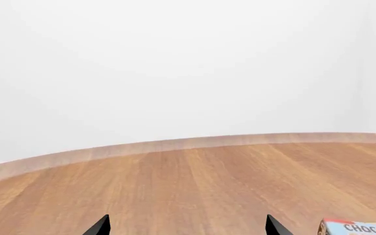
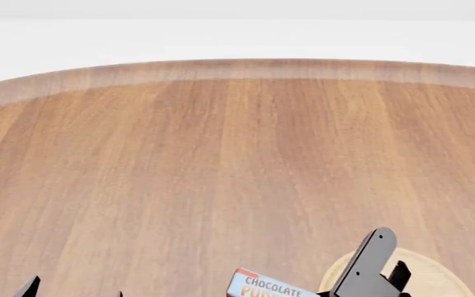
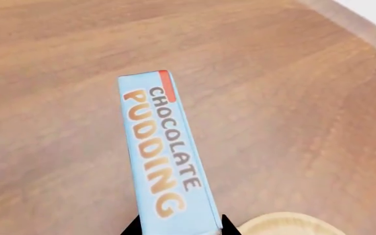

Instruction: Put the chocolate pudding to the left of the plate.

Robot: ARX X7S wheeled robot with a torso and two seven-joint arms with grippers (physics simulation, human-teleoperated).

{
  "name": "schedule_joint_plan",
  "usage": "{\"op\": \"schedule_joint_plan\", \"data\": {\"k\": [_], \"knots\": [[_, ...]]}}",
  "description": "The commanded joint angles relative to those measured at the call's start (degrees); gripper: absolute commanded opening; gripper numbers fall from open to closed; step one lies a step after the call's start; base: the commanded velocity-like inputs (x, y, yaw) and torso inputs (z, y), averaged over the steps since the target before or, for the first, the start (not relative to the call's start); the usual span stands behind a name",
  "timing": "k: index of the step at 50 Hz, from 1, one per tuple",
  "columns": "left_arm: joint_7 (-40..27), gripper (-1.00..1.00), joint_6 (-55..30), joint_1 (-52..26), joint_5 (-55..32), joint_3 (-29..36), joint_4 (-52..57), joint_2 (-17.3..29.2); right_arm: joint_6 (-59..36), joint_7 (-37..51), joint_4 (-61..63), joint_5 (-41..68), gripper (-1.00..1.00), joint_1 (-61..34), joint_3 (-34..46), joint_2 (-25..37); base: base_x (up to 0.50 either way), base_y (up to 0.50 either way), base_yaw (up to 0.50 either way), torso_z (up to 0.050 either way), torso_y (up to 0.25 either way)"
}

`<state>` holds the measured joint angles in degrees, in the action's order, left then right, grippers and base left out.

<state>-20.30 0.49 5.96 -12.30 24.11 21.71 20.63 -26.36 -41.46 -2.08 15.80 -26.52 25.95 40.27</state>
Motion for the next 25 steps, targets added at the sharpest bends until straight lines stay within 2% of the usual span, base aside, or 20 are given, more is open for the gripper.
{"op": "schedule_joint_plan", "data": {"k": [1,25], "knots": [[-0.06,1.0,0.2,-0.15,-0.18,0.15,-0.27,0.05,1.54,-0.83,-2.4,-1.63,-1.0,-1.17,1.17,-1.18,0.0,0.0,0.0,0.0,0.0],[-0.38,1.0,0.23,-0.31,-0.31,0.48,-0.29,0.31,3.14,-0.86,-7.29,-2.11,-1.0,-2.47,2.05,-3.44,0.0,0.0,0.0,0.0,0.0]]}}
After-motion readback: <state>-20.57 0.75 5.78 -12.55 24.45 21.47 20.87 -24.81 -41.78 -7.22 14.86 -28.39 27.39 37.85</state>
